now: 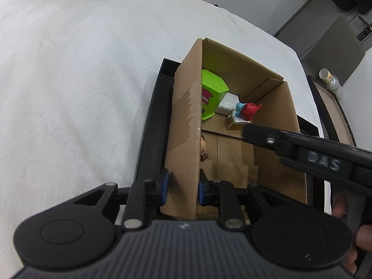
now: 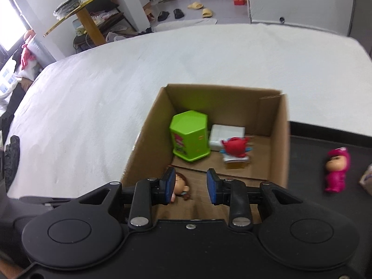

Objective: Organize rigid objects
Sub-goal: 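Return the right gripper to the tray and grasp the pink dinosaur figure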

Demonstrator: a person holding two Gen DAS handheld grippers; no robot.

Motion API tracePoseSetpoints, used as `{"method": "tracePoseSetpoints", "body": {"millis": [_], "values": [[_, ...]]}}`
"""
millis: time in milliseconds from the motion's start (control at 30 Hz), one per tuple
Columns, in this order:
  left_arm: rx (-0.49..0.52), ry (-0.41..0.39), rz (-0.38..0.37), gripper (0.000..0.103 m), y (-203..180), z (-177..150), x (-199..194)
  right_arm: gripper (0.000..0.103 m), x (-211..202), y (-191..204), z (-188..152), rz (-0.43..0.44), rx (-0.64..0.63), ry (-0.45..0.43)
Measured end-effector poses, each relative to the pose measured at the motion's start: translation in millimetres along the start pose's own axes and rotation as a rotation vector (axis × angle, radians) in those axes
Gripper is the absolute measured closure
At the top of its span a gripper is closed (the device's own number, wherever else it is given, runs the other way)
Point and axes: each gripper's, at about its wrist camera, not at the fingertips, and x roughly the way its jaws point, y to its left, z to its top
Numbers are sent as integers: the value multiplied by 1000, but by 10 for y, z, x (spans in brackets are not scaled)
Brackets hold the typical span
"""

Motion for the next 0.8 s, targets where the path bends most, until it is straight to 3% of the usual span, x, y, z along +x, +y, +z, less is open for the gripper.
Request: {"method": "tracePoseSetpoints", "body": {"millis": [200, 367, 633, 800], "values": [[0, 1, 0, 81, 4, -1, 1, 71, -160, -110, -21, -22, 16, -27], [1, 1, 4, 81, -3, 2, 2, 60, -323, -214, -51, -39, 29, -64], [-6, 0, 12, 81, -6, 4, 2, 60, -478, -535, -114, -85, 93, -103], [-3, -6, 19, 81, -19, -8, -11, 47, -576, -713, -188, -134, 122, -144]]}}
